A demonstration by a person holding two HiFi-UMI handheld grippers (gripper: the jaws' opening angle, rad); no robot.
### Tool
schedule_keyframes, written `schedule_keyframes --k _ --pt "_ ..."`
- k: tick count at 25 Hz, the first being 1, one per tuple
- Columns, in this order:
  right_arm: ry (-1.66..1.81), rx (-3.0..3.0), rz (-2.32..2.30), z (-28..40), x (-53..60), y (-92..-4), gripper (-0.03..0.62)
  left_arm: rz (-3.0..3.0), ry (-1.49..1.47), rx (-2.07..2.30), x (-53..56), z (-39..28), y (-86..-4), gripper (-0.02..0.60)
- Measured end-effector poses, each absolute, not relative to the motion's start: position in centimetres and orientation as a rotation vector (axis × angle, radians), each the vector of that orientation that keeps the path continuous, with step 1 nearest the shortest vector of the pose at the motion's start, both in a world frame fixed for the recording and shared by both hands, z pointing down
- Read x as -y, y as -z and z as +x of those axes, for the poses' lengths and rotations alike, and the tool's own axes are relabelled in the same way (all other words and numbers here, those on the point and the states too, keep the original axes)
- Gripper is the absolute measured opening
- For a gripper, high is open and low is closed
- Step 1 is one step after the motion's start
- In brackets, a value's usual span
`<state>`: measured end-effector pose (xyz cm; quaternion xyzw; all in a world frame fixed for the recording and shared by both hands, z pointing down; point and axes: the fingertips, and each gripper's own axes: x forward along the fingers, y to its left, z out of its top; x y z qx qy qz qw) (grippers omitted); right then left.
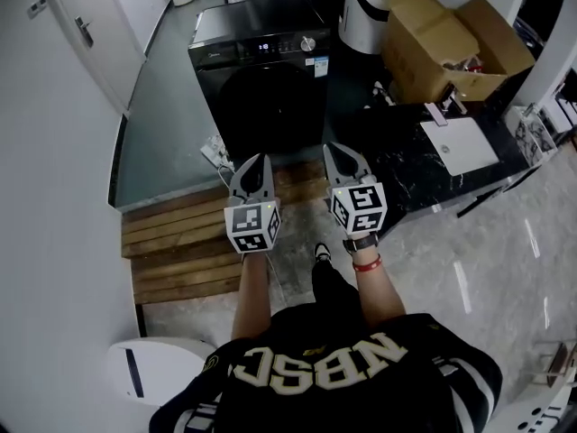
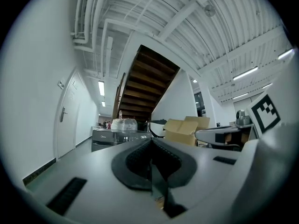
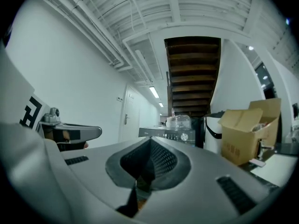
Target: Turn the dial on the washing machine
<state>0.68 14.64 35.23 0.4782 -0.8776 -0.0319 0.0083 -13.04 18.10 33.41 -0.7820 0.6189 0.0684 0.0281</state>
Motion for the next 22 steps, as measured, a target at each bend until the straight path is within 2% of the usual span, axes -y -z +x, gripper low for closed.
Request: schedule_keyframes --k 22 --pt "0.113 2.834 1.429 0.5 18.2 -32.8 0.008 -2.353 -0.162 -1.930 13.5 -11.9 -31.7 0.015"
